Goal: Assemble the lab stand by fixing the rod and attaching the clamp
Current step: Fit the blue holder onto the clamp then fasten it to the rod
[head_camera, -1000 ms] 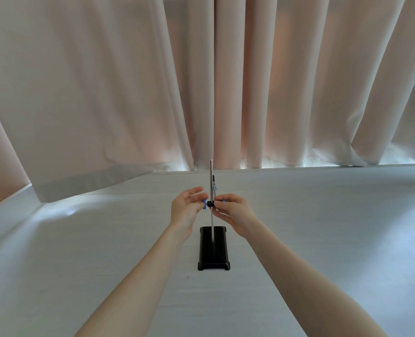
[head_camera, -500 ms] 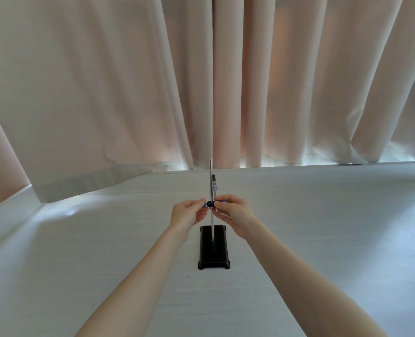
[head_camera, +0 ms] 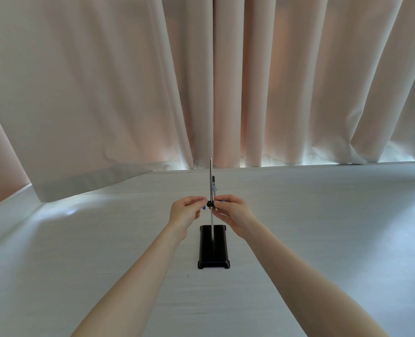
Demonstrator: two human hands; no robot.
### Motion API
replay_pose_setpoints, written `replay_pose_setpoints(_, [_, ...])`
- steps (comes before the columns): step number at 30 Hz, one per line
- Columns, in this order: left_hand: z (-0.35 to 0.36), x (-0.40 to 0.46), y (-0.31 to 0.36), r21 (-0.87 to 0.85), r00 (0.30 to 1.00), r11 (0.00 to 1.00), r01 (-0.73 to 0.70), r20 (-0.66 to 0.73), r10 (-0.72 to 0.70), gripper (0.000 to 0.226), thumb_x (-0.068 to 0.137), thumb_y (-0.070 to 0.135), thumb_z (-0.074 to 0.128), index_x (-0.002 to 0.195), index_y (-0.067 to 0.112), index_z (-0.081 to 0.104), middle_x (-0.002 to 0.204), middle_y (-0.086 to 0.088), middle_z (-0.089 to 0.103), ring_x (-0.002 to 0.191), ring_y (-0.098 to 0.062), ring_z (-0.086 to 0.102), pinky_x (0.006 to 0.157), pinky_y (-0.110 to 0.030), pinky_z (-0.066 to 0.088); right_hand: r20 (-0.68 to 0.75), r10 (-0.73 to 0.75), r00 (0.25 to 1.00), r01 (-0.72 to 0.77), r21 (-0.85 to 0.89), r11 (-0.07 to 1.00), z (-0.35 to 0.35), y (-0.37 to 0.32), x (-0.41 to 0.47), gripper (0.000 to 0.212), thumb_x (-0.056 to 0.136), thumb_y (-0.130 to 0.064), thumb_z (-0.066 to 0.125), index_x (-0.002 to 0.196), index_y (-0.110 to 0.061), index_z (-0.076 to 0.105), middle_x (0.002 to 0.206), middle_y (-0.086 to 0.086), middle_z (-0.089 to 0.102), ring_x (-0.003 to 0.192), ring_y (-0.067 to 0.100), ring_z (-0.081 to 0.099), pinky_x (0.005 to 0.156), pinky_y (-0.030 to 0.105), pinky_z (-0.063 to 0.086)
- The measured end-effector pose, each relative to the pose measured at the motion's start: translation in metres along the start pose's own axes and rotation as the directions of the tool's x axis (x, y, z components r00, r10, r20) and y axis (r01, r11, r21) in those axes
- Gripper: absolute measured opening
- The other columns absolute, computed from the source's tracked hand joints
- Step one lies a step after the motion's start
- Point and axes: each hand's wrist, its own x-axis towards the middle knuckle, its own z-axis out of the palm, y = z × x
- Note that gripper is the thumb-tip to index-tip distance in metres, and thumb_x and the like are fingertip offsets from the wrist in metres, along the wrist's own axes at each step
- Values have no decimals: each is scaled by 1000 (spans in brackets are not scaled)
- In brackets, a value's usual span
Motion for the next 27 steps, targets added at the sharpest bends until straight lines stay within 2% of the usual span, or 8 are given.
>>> replay_pose_setpoints(2, [-2,2,-1,59,999,997,-54,6,54,16,78,9,70,93,7,71,65,0,61,60,-10,50,59,-19,42,-1,-1,1000,1,11,1000,0,0,0,10,85,5,58,86,-4,62,101,21,59,82,23,62,83,30,54])
replay_pose_setpoints(5, [-4,3,-4,92,991,987,-132,5,132,15,76,7,71,92,6,72,61,-1,58,59,-12,52,65,-21,48,-8,1,1000,-1,19,1000,0,0,0,10,85,5,58,85,-4,62,101,21,59,82,23,62,81,28,54])
replay_pose_setpoints(10, [-4,6,-7,51,993,992,-120,18,119,10,79,12,70,88,9,71,79,-6,67,69,-13,62,69,-20,54,-11,2,1000,-2,37,999,0,0,0,10,85,5,58,86,-4,62,98,19,59,82,24,62,81,28,54])
replay_pose_setpoints(12, [-3,5,-4,43,998,997,-60,-5,61,13,80,22,70,84,10,70,76,-4,66,65,-14,61,64,-21,54,-11,5,1000,-5,31,1000,0,0,1,10,85,5,58,86,-4,62,94,17,61,81,23,62,81,28,54])
replay_pose_setpoints(15, [-3,5,3,116,983,982,152,-121,-138,40,81,43,62,73,4,65,61,-4,57,51,-15,54,47,-21,47,-21,6,1000,-5,25,1000,1,1,1,10,85,5,58,87,-3,62,88,14,63,79,22,63,80,28,54])
replay_pose_setpoints(18, [-3,3,16,214,908,887,410,-7,-418,52,83,55,50,68,6,56,53,-3,51,38,-11,44,33,-16,33,-21,-2,1000,2,27,1000,1,1,1,10,85,6,57,86,-3,62,86,13,62,77,21,63,79,28,55])
replay_pose_setpoints(23, [3,6,26,106,802,819,564,168,-574,43,90,42,46,62,9,48,42,5,36,30,-5,27,26,-13,22,-16,-13,1000,13,3,1000,0,1,1,9,85,4,58,87,-4,62,84,11,62,78,21,63,81,30,54])
replay_pose_setpoints(27, [5,5,27,-40,798,815,578,238,-554,34,90,24,46,60,9,43,44,3,31,29,-5,25,26,-13,21,-25,-35,999,36,8,999,1,3,2,10,85,5,58,86,-4,62,86,13,61,76,20,63,80,28,55])
